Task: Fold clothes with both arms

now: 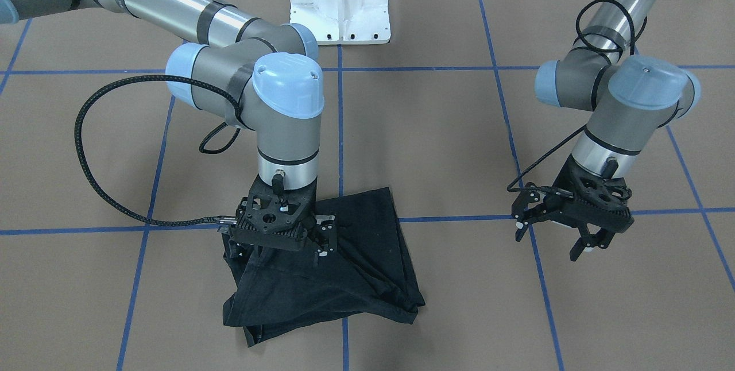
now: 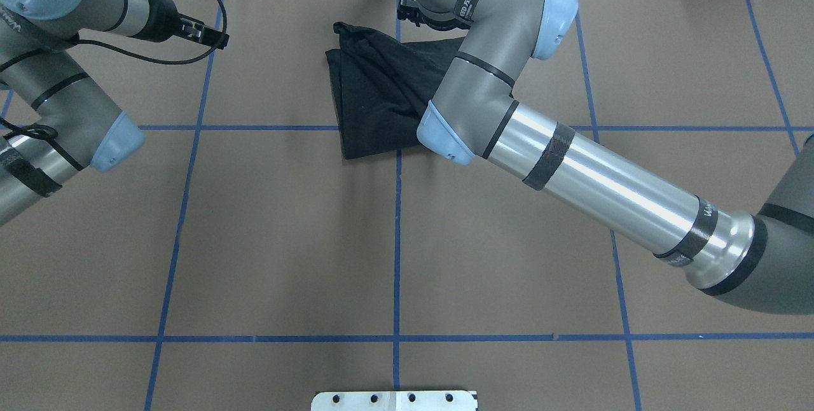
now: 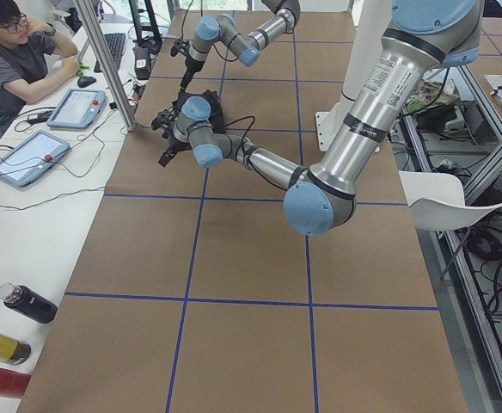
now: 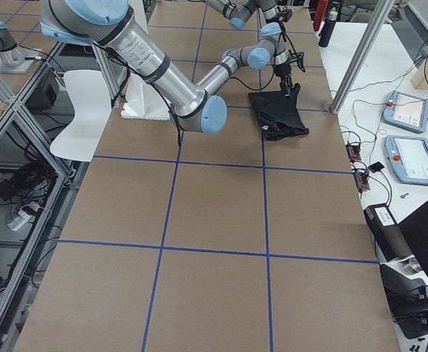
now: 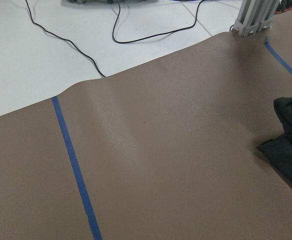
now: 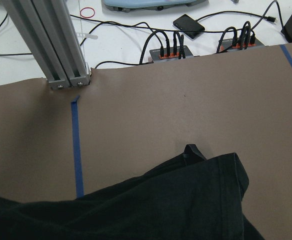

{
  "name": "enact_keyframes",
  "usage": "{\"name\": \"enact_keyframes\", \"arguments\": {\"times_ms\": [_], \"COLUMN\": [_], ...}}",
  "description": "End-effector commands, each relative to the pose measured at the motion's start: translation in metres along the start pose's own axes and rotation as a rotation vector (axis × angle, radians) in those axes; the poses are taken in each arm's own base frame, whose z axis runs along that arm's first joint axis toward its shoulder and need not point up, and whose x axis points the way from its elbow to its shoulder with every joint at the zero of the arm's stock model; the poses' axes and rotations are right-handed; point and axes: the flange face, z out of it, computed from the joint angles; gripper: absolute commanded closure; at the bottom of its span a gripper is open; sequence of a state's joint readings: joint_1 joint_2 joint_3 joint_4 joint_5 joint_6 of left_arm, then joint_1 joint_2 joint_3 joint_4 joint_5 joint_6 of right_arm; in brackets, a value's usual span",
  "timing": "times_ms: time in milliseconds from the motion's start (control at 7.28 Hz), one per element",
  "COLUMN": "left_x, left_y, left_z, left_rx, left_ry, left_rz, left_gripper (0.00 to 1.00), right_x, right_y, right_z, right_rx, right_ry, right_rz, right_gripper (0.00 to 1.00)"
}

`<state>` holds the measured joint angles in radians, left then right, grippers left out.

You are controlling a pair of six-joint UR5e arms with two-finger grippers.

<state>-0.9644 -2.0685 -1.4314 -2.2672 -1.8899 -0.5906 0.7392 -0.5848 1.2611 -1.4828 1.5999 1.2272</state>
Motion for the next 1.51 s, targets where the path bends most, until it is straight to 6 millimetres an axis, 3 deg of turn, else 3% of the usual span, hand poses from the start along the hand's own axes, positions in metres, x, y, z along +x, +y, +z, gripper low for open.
{"name": "enact_keyframes", "arguments": {"times_ms": [0,137,275,550,824,962,1099,1237,1374], "left_x": [-0.004,-0.004,-0.004,-0.005,-0.007,-0.006,-0.007,-0.007,-0.009], "left_y": [0.006,0.006,0.007,0.009,0.011,0.011,0.012,0.012,0.014], "left_z": [0.002,0.002,0.002,0.003,0.003,0.003,0.004,0.004,0.004], "left_rx": [-0.009,-0.009,-0.011,-0.014,-0.016,-0.016,-0.018,-0.017,-0.019], "left_ry": [-0.005,-0.005,-0.004,-0.005,-0.008,-0.007,-0.007,-0.009,-0.01], "left_rz": [-0.004,-0.004,-0.005,-0.005,-0.006,-0.006,-0.008,-0.008,-0.007], "left_gripper": [0.0,0.0,0.0,0.0,0.0,0.0,0.0,0.0,0.0], "right_x": [0.008,-0.007,-0.009,-0.008,-0.006,-0.008,-0.004,0.0,0.003], "right_y": [0.043,0.084,0.114,0.152,0.155,0.153,0.145,0.134,0.129], "right_z": [0.028,0.036,0.047,0.062,0.065,0.062,0.063,0.062,0.063], "right_rx": [-0.007,0.016,0.024,0.037,0.04,0.042,0.049,0.059,0.065], "right_ry": [0.039,0.05,0.066,0.093,0.098,0.094,0.1,0.103,0.105], "right_rz": [-0.027,-0.038,-0.037,-0.078,-0.082,-0.081,-0.086,-0.079,-0.073], "right_gripper": [0.01,0.07,0.18,0.27,0.31,0.54,0.62,0.77,1.0]}}
